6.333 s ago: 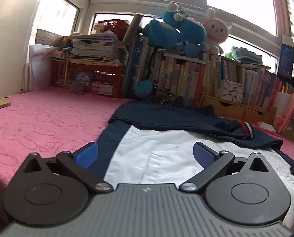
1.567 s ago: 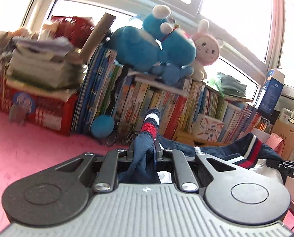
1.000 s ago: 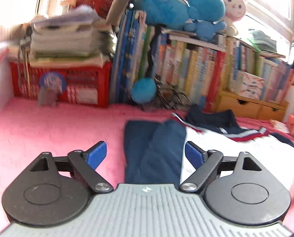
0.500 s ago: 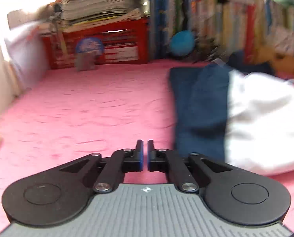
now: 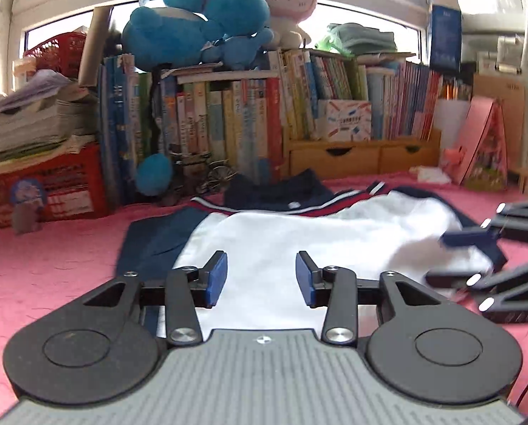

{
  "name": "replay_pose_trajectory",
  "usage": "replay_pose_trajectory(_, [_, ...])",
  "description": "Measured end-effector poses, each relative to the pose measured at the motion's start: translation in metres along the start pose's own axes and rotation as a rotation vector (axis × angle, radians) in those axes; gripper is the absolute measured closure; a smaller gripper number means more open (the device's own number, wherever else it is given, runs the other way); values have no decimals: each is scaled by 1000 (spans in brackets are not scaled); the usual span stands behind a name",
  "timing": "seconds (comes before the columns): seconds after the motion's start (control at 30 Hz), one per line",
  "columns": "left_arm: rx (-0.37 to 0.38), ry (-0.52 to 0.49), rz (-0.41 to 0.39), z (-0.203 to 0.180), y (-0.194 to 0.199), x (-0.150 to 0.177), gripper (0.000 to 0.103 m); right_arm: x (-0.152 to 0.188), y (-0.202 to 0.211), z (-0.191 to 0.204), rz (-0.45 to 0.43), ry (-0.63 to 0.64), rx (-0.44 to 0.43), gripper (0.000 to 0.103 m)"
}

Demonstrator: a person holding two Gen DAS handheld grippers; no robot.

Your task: Fold clothes

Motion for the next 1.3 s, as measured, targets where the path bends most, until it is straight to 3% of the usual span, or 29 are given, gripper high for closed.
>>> replay_pose_trajectory(0.03, [-32, -15, 8, -8, -13, 2, 54, -5, -10, 2, 4, -67, -19, 56])
replay_pose_trajectory(0.13, [-252, -154, 106, 1, -50, 25, 55, -2, -31, -1, 71, -162, -30, 56])
replay_pose_trajectory(0.23, [-389, -118, 132, 50, -45, 33, 55, 21, -31, -21, 156, -128, 78, 56])
replay_pose_trajectory(0.3, [-461, -97, 129, 78, -33, 32, 53, 48, -25, -46, 228, -129, 206, 56])
replay_pose_trajectory(0.43, [-469, -111, 127, 95, -16, 35, 52, 81, -10, -93, 342, -190, 406, 56])
replay_pose_trajectory(0.53, [-497, -143, 120, 85, -15, 37, 54, 79, 3, -101, 293, -268, 418, 57])
replay_pose_trajectory(0.63, [-507, -154, 122, 82, -19, 36, 54, 63, 10, -88, 161, -385, 237, 57])
replay_pose_trajectory(0.77, [-482, -100, 128, 88, -18, 34, 53, 26, -11, -48, 63, -460, -23, 57])
replay_pose_trajectory(0.9, [-470, -71, 131, 91, -17, 34, 52, 0, -44, 0, 89, -390, -93, 58])
replay_pose_trajectory(1.07, [-461, -38, 133, 95, -15, 34, 49, 6, -60, 8, 159, -320, -41, 60])
replay_pose_trajectory(1.2, [-449, -1, 136, 100, -14, 33, 45, 57, -48, -37, 227, -345, 134, 70])
replay_pose_trajectory(1.27, [-448, 4, 136, 101, -14, 33, 45, 75, -31, -69, 258, -359, 247, 70])
replay_pose_trajectory(1.3, [-451, -2, 134, 100, -14, 33, 45, 81, -25, -81, 262, -383, 262, 71])
Point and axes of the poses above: each gripper's, at about its wrist camera, not at the fingertips, and y roughly against the way its jaws point, z to its left, x to its underside, the point moved 4 cm from there along -y, roughly the way its jaws point, and after that the axes turned 13 degrees about y, right-handed, at the moved point
